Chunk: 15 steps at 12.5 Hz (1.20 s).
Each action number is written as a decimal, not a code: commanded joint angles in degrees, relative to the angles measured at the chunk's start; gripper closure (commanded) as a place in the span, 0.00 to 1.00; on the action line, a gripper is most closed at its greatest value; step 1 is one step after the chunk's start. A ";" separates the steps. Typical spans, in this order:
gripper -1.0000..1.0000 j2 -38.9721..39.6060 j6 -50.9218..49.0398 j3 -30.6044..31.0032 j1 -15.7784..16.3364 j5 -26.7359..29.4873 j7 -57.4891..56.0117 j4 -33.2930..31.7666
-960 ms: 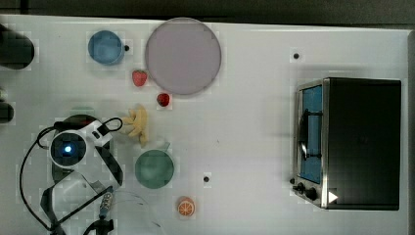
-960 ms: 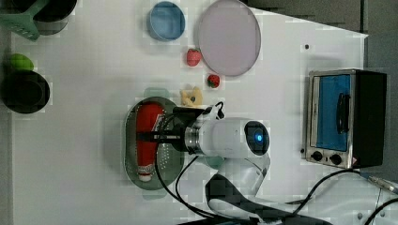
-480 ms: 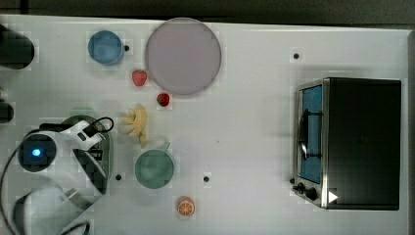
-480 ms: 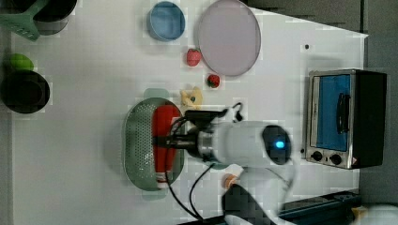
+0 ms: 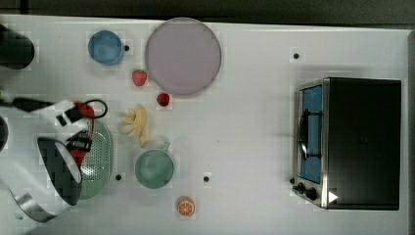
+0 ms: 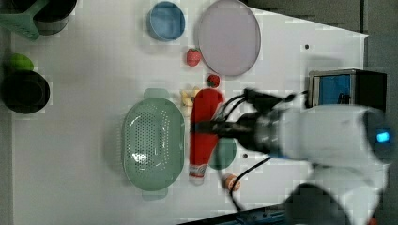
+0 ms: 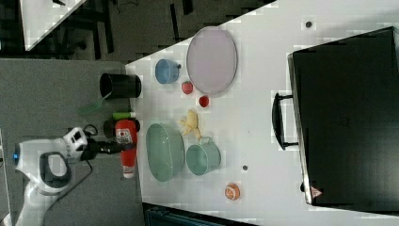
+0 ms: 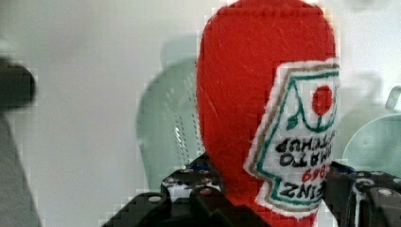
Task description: Pick ketchup from strainer and place it on the table
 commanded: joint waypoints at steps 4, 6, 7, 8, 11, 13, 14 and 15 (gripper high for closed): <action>0.42 0.64 -1.57 -13.97 -6.98 0.29 -13.06 1.44; 0.42 0.65 -1.55 -19.43 -7.22 0.27 -13.88 1.29; 0.42 0.65 -1.58 -21.93 -7.24 0.27 -13.88 0.89; 0.42 0.65 -1.70 -24.21 -7.27 0.27 -14.04 0.03; 0.42 0.65 -1.43 -28.95 -7.34 0.27 -16.93 -4.91; 0.42 0.70 1.30 -30.25 -7.35 0.27 -17.76 -9.34; 0.42 0.84 4.41 -30.47 -7.35 0.27 -17.75 -11.67; 0.42 1.25 8.03 -30.48 -7.34 0.27 -17.75 -13.88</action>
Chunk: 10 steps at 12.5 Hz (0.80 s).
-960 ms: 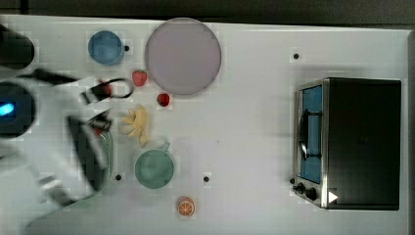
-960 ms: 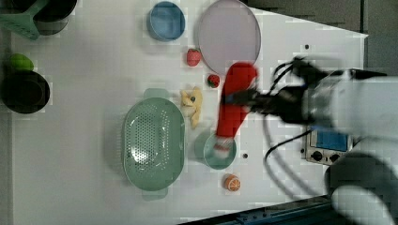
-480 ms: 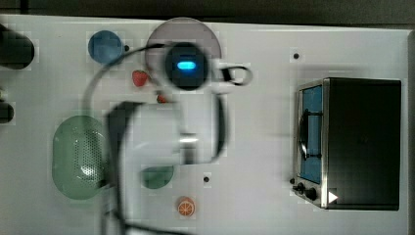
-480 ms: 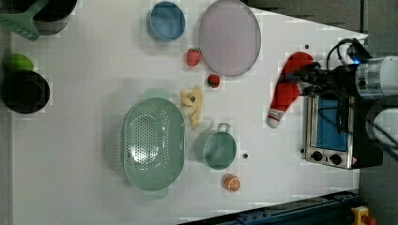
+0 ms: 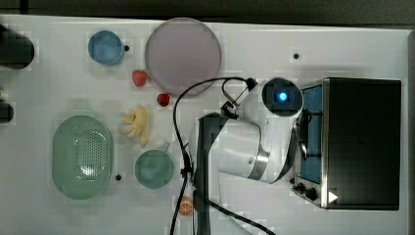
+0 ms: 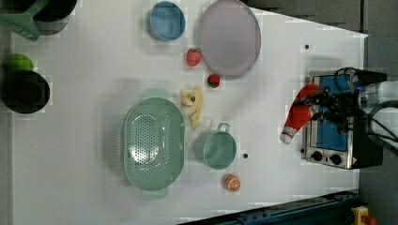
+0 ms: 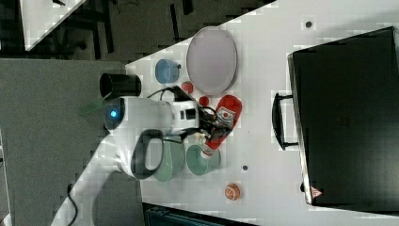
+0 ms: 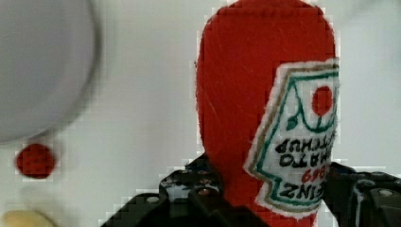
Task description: Pick ketchup from strainer and place it on the table
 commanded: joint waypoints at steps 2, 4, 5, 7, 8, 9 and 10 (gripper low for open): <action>0.42 0.83 11.03 2.29 3.77 -0.28 -3.76 -6.69; 0.39 3.95 15.75 2.24 3.77 -2.03 -3.76 -7.88; 0.29 5.87 17.47 2.21 3.77 -2.96 -3.75 -7.92; 0.08 9.39 20.84 2.22 3.78 -3.32 -3.75 -7.88; 0.00 10.02 22.18 2.22 3.77 -3.32 -3.76 -7.76; 0.00 9.59 22.34 2.32 3.78 -3.30 -3.75 -7.55; 0.00 8.20 22.24 2.51 3.78 -3.26 -3.68 -6.88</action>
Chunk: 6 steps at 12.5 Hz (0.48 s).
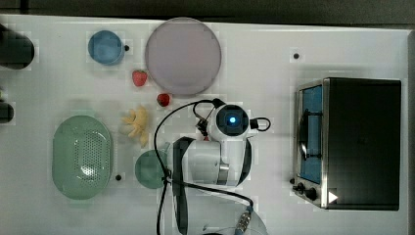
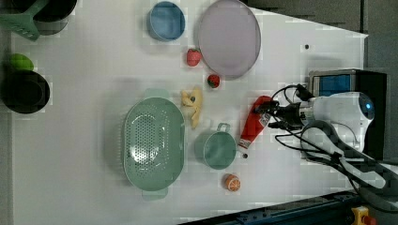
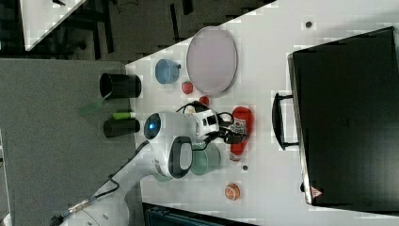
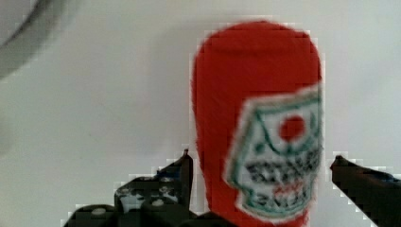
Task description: Pick ketchup from strainer and place it on the table
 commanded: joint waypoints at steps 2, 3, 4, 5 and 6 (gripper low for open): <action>0.00 -8.28 -2.54 -0.08 -0.05 0.13 -2.13 3.83; 0.00 -10.92 -5.77 -0.08 -0.04 0.13 -2.13 5.23; 0.00 -13.49 -9.90 -0.08 -0.04 0.13 -1.98 7.03; 0.00 -15.87 -14.24 -0.13 -0.05 0.14 -0.82 9.32; 0.00 -17.92 -18.49 -0.29 -0.05 0.13 2.16 11.92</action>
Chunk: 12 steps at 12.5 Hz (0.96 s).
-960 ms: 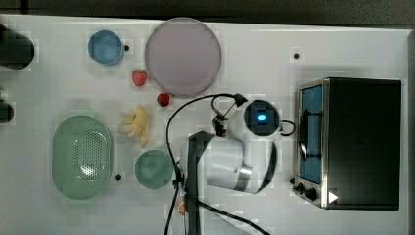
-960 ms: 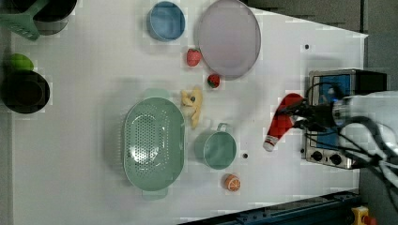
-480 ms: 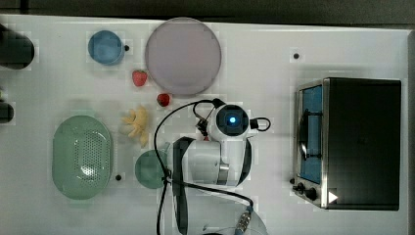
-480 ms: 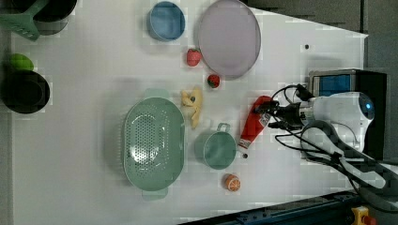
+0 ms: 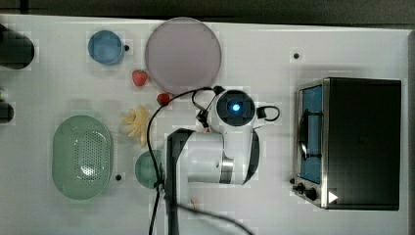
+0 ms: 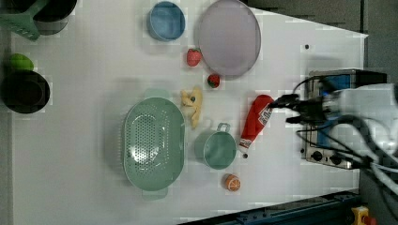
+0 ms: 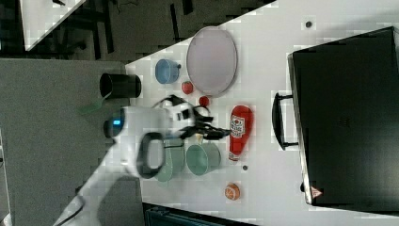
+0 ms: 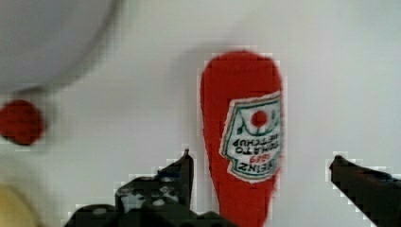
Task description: Pick ketchup from strainer and place it on the table
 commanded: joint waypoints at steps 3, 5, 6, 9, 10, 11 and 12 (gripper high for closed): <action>0.00 -11.09 -18.53 -0.03 -0.30 0.51 12.71 17.01; 0.00 -12.06 -31.23 0.07 -0.29 0.54 16.53 23.52; 0.00 -12.05 -35.13 0.28 -0.29 0.50 16.72 26.90; 0.00 -12.01 -42.53 0.23 -0.31 0.04 16.72 33.93; 0.00 -12.02 -43.72 0.17 -0.32 0.04 16.72 34.62; 0.00 -11.97 -43.49 0.15 -0.32 0.04 16.72 34.63; 0.00 -11.77 -43.34 0.17 -0.32 0.05 16.72 34.59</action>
